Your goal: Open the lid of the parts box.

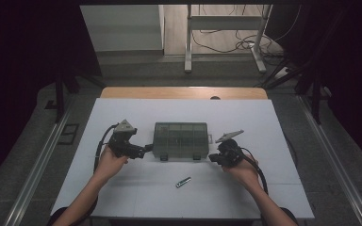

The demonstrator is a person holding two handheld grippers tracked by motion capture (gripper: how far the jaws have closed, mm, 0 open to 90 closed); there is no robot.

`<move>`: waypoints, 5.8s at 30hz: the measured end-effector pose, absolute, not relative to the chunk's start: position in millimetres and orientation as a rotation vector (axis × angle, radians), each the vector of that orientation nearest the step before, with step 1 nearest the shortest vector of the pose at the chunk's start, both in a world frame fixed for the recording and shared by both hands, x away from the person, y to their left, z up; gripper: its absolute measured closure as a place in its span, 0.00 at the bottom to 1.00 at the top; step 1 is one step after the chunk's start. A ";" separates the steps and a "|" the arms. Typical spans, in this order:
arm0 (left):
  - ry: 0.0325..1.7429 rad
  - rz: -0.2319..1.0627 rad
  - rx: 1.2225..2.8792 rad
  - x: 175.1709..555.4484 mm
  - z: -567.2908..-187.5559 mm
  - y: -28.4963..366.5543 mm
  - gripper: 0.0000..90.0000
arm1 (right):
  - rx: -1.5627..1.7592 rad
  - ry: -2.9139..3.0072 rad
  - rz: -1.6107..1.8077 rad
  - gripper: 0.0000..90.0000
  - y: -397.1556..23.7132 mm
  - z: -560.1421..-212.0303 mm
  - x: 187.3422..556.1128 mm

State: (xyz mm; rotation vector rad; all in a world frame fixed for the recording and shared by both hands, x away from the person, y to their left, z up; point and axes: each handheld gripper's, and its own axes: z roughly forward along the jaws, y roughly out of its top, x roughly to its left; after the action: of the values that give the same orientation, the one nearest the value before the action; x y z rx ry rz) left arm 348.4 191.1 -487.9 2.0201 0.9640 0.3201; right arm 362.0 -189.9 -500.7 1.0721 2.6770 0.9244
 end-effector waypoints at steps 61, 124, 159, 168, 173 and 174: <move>0.995 0.304 2.021 339.4 -500.9 207.7 0.00 | 1.038 2.632 1.011 0.99 -191.5 -491.6 360.7; 0.798 0.219 2.167 352.7 -509.7 118.1 1.00 | 1.022 2.484 1.234 0.99 -178.8 -450.9 382.8; 0.771 0.238 2.143 350.7 -513.9 120.3 1.00 | 1.022 2.437 1.250 0.99 -170.1 -448.9 410.9; 0.769 0.235 2.141 351.0 -514.1 120.4 1.00 | 1.017 2.419 1.267 0.99 -169.9 -445.0 417.9; 0.768 0.233 2.141 351.2 -514.1 120.5 1.00 | 1.023 2.412 1.271 0.99 -169.1 -444.7 422.5; 0.768 0.233 2.141 351.2 -514.2 120.6 1.00 | 1.026 2.411 1.274 0.99 -169.1 -444.5 423.3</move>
State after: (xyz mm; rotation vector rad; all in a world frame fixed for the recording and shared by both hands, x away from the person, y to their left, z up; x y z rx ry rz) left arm 351.2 120.6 -514.2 2.1410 0.7680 0.2329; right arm 423.3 -169.1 -444.5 1.0258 2.4112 1.2737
